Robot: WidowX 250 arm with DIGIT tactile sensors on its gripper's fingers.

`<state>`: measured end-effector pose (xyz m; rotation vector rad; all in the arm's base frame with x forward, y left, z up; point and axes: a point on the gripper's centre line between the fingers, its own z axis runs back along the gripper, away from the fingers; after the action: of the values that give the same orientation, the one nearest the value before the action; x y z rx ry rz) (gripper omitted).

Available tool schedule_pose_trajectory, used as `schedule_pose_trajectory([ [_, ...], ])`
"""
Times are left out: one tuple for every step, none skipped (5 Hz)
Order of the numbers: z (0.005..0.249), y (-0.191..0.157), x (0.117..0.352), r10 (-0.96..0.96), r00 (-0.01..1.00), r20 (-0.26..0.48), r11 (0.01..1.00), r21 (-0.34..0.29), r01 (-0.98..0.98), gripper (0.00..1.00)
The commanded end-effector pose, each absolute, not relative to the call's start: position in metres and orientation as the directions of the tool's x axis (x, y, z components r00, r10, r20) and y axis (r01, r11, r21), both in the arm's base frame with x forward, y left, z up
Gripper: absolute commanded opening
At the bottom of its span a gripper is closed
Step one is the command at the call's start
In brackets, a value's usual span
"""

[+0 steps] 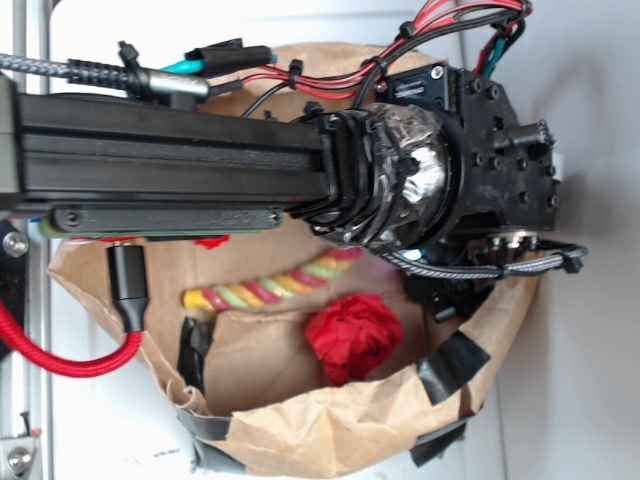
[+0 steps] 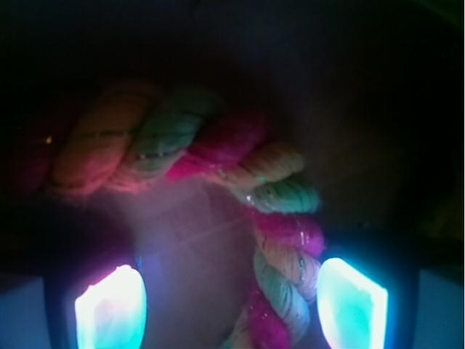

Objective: Grab the multicolored rope.

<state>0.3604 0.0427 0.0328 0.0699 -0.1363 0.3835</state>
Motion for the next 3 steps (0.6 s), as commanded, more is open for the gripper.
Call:
schedule_pose_trajectory([
  [0.0154, 0.0309, 0.3763, 0.310, 0.938, 0.153, 0.943, 0.076, -0.324, 1.00],
  [0.0131, 0.0304, 0.3742, 0.307, 0.940, 0.146, 0.945, 0.072, -0.320, 0.64],
  [0.0116, 0.0329, 0.3717, 0.315, 0.937, 0.149, 0.941, 0.081, -0.329, 0.00],
])
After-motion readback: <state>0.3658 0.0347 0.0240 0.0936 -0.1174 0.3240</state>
